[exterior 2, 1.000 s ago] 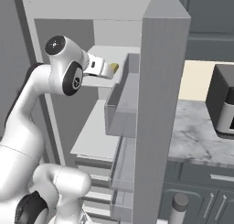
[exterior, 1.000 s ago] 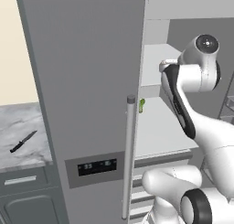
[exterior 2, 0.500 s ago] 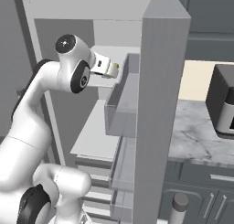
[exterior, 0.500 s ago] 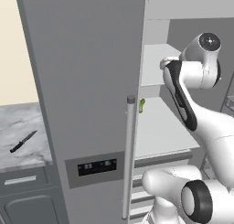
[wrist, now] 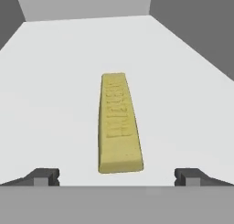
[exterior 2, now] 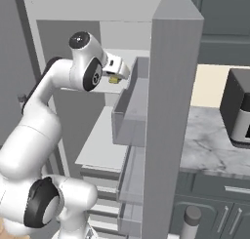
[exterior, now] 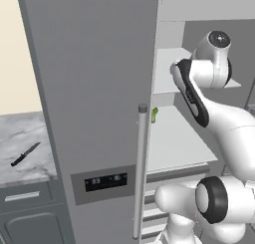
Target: Retrieve the butter from the fridge and place it on a plate on the dining table. Then retrieve the butter knife by the fridge and place it near the plate.
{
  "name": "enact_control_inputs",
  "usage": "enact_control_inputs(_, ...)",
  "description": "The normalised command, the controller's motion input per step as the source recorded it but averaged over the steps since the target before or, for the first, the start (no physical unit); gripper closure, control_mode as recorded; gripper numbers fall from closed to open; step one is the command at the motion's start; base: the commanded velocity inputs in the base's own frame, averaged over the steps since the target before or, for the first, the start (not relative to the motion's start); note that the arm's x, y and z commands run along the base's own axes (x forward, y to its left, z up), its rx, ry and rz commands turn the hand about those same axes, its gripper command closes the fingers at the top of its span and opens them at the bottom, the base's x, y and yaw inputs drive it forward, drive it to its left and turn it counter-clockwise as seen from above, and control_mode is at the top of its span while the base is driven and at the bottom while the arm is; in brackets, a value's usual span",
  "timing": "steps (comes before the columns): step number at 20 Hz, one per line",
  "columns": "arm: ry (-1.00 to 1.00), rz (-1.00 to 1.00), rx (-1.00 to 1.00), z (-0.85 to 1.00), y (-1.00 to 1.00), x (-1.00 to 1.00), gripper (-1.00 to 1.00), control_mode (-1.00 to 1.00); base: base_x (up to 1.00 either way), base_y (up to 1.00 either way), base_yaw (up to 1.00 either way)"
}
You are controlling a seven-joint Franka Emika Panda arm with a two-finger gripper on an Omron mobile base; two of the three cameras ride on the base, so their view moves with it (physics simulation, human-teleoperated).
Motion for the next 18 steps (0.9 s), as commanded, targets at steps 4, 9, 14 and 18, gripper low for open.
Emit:
enact_control_inputs(4, 0.08, 0.00, 0.00, 0.00, -0.08, 0.43, -1.00, -1.00, 0.00, 0.00, 0.00)
enact_control_inputs(9, 0.05, 0.00, 0.00, 0.00, -0.01, 0.40, -1.00, -1.00, 0.00, 0.00, 0.00)
enact_control_inputs(14, 0.03, 0.00, 0.00, -0.09, -0.02, 0.25, -1.00, -1.00, 0.00, 0.00, 0.00)
enact_control_inputs(18, 0.00, 0.00, 0.00, -0.18, -0.15, 0.14, -1.00, -1.00, 0.00, 0.00, 0.00)
